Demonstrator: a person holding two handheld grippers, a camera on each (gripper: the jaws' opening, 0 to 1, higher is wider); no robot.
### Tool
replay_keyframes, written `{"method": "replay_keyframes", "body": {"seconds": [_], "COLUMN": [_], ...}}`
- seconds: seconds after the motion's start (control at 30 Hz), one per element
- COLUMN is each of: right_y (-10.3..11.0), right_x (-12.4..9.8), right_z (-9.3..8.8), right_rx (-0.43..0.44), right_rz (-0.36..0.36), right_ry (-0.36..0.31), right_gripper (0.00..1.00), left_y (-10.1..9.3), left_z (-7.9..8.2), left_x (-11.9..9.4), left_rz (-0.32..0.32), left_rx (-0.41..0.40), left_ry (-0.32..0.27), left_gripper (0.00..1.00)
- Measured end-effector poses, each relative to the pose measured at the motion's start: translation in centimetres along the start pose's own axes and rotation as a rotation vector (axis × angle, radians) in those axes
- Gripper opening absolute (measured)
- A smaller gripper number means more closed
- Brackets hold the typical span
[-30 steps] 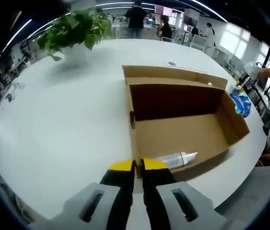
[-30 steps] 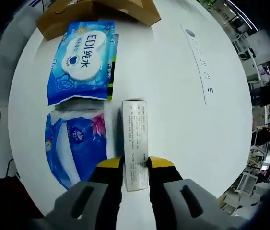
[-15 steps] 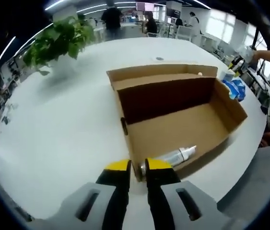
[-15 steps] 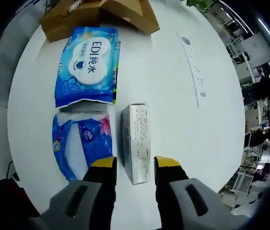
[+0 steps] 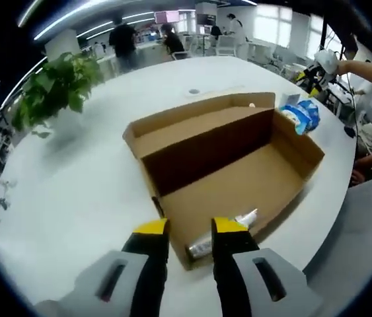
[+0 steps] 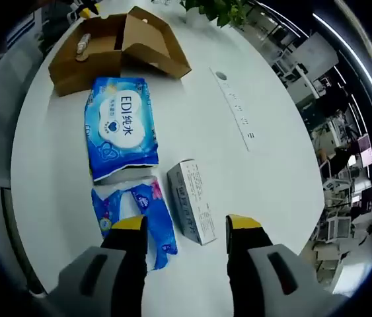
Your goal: Operate the shoe box by opening the lid, removing the specified soft item, and placing it in the target area until the item is outside and the box remains undamaged.
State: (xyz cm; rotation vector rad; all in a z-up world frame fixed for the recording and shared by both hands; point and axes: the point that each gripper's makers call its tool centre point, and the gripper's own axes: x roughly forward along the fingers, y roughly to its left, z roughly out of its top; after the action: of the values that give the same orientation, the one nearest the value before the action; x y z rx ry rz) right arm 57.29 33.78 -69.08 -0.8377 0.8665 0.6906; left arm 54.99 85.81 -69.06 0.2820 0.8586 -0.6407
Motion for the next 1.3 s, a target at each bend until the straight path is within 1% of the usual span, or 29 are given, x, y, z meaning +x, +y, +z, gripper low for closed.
{"method": "replay_keyframes", "body": {"seconds": [0.07,0.13,0.2,0.27,0.3,0.37,0.43,0.5,0.57,0.6,0.63,0.7,0.77,0.83,0.97,1.03,1.13,1.2,1.3], "right_y": [0.4,0.9,1.3,1.8,2.2,2.8,3.7,4.5,5.2,5.4,5.7,6.5,7.2,8.0,9.6,9.9,10.2,10.4,11.1], "right_x": [-0.5,-1.1,-1.6,-2.0,-2.3,-2.7,-3.1,-3.6,-4.2,-4.5,-5.0,-5.7,-6.2,-6.8,-7.9,-8.4,-9.5,-9.9,-10.6], "right_z": [0.3,0.5,0.8,1.0,1.0,1.1,1.1,1.3,1.4,1.5,1.8,2.1,2.3,2.5,3.3,3.4,3.5,3.1,3.0], "right_rx": [0.044,0.067,0.118,0.150,0.173,0.190,0.210,0.229,0.257,0.273,0.281,0.295,0.309,0.339,0.392,0.418,0.481,0.515,0.552], "right_rz": [-0.015,-0.028,-0.052,-0.063,-0.067,-0.074,-0.078,-0.093,-0.105,-0.115,-0.130,-0.141,-0.143,-0.148,-0.144,-0.153,-0.202,-0.217,-0.232], "right_ry": [-0.026,-0.047,-0.079,-0.106,-0.117,-0.134,-0.149,-0.172,-0.182,-0.186,-0.211,-0.232,-0.243,-0.257,-0.309,-0.326,-0.349,-0.351,-0.368], "right_gripper": [0.51,0.55,0.57,0.59,0.60,0.61,0.64,0.67,0.72,0.75,0.77,0.80,0.82,0.86,0.94,0.95,0.96,0.96,0.96], "left_y": [-0.3,-0.7,-1.1,-1.6,-1.7,-2.1,-2.3,-2.5,-2.6,-2.7,-2.9,-3.0,-3.1,-3.1,-3.0,-2.9,-2.8,-3.0,-3.4], "left_z": [0.4,0.9,1.1,1.2,1.1,0.9,0.7,0.6,0.8,0.8,0.8,0.7,0.6,0.4,-0.3,-0.6,-0.8,-0.9,-1.0], "left_x": [0.1,0.3,0.5,0.7,0.9,1.2,1.6,1.7,1.8,1.9,2.0,2.1,2.2,2.5,2.7,2.8,3.0,3.1,3.4], "left_rz": [-0.012,-0.033,-0.061,-0.096,-0.111,-0.145,-0.164,-0.179,-0.188,-0.198,-0.215,-0.232,-0.255,-0.277,-0.324,-0.346,-0.369,-0.393,-0.429], "left_rx": [0.021,0.051,0.085,0.128,0.150,0.195,0.239,0.264,0.296,0.298,0.300,0.314,0.338,0.363,0.401,0.431,0.480,0.513,0.554], "left_ry": [-0.004,-0.002,0.012,0.035,0.051,0.086,0.121,0.140,0.144,0.148,0.158,0.172,0.186,0.202,0.251,0.279,0.316,0.335,0.347], "left_gripper": [0.29,0.28,0.30,0.32,0.33,0.34,0.35,0.36,0.36,0.36,0.36,0.37,0.37,0.37,0.38,0.38,0.39,0.39,0.40]}}
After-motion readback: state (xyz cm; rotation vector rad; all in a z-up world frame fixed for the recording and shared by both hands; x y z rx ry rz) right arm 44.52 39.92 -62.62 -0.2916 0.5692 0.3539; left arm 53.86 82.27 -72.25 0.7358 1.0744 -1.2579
